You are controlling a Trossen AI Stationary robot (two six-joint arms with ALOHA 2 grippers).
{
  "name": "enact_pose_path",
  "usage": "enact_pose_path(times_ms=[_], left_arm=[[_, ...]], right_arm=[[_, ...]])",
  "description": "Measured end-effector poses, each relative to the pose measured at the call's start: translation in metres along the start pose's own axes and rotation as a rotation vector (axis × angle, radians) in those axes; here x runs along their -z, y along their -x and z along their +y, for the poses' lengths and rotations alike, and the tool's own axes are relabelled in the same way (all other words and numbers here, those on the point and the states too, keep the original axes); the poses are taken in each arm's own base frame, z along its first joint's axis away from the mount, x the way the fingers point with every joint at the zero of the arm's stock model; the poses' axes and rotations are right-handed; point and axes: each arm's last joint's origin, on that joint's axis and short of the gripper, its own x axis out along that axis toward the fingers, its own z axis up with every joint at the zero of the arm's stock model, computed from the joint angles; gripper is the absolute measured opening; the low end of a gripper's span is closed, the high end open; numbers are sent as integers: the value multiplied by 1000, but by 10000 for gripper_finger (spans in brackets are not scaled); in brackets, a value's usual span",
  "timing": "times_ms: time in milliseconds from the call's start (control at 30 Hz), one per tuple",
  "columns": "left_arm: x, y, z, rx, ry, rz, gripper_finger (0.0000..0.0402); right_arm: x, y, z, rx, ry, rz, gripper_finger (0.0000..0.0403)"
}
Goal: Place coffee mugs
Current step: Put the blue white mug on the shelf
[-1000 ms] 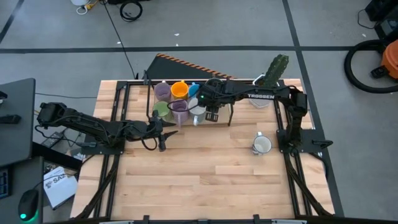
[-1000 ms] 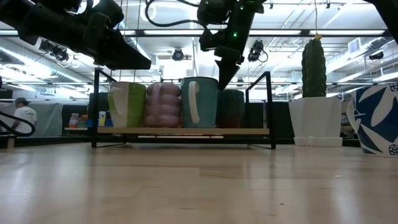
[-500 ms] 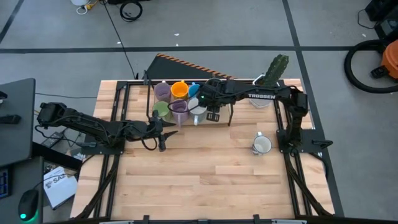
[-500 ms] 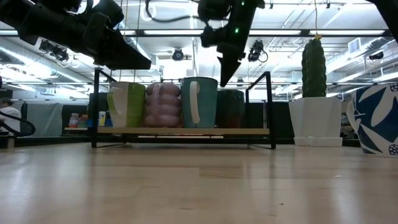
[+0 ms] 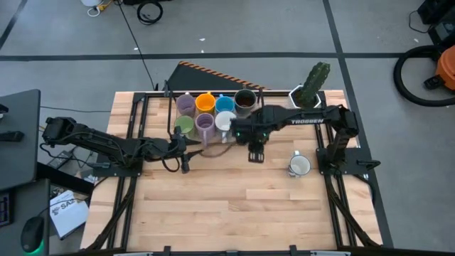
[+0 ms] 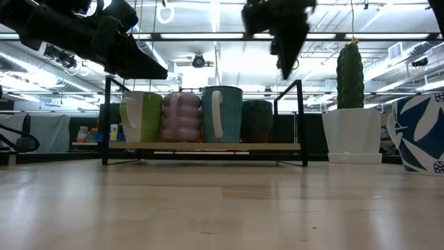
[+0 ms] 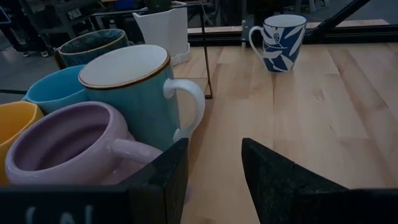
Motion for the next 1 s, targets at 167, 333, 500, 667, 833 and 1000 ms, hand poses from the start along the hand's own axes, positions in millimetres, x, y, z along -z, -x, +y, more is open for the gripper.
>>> enact_pose_path(times_ms=[167, 333, 500, 667, 833, 1000], left_arm=[[0, 0, 0, 0, -30, -2, 155], [-1, 0, 0, 0, -58, -5, 155], [-2, 0, 0, -3, -76, -21, 155], [-3, 0, 0, -3, -73, -30, 155], [-4, 0, 0, -3, -68, -40, 155], [-4, 0, 0, -3, -68, -39, 155]], right_arm=[[15, -1, 28, -3, -5, 104, 135], [47, -11, 40, 63, -18, 225, 135], [90, -21, 35, 76, -146, 259, 135], [127, -21, 21, 113, -301, 216, 135], [154, -18, -5, 170, -466, 219, 135], [177, -29, -28, 131, -620, 278, 135]])
